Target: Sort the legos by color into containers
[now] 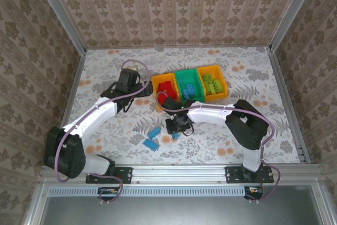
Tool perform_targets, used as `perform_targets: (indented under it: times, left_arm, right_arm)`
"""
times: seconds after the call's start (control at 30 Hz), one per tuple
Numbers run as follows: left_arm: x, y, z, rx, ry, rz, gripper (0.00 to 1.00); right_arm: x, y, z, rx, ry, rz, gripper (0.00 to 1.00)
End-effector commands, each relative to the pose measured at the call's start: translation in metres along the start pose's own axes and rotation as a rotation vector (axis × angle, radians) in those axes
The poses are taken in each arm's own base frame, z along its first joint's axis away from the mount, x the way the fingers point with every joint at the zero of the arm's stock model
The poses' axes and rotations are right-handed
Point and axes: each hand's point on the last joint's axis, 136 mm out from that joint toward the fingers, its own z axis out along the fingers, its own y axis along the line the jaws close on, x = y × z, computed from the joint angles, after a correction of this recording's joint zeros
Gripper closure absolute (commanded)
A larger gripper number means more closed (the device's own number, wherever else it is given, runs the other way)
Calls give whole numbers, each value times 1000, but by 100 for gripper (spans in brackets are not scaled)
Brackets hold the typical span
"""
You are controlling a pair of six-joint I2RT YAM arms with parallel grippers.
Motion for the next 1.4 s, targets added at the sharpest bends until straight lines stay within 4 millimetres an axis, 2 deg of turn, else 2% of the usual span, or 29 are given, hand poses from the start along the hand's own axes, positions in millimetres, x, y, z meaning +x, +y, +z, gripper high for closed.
perform_targets:
  times: [0.0,0.1,0.23,0.3,0.43,0.57,0.67,0.93,1.07,1.13,1.27,1.37]
  left_arm:
    - [9,17,-9,-64,18,33,0]
    - [18,22,-13,-75,44,46,0]
    - [37,26,-16,-73,101,64,0]
    - [50,23,-17,-40,131,78,0]
    - [78,5,-24,92,168,151,0]
    - [103,-13,-37,190,180,243,0]
    - [126,-27,-44,234,206,324,0]
    - [178,-53,-43,268,335,525,0]
    - [194,-61,-33,275,405,575,2]
    - [199,-64,-29,277,433,589,3]
    - [206,-65,-21,261,495,600,10]
    - [210,-65,-19,256,518,603,22]
  right_arm:
    - [-10,-7,-27,-29,-48,7,83]
    - [-33,-20,-53,-53,-124,43,83]
    - [-75,-55,-91,-19,-234,97,81]
    - [-96,-71,-103,5,-280,106,81]
    - [-136,-106,-112,65,-327,145,81]
    - [-169,-121,-110,127,-332,112,81]
    - [-186,-133,-103,170,-320,112,80]
    - [-203,-146,-90,215,-307,111,69]
    - [-206,-148,-90,222,-308,113,54]
    - [-205,-145,-94,210,-311,112,50]
    - [-204,-137,-108,170,-336,118,37]
    - [-202,-132,-122,141,-368,126,31]
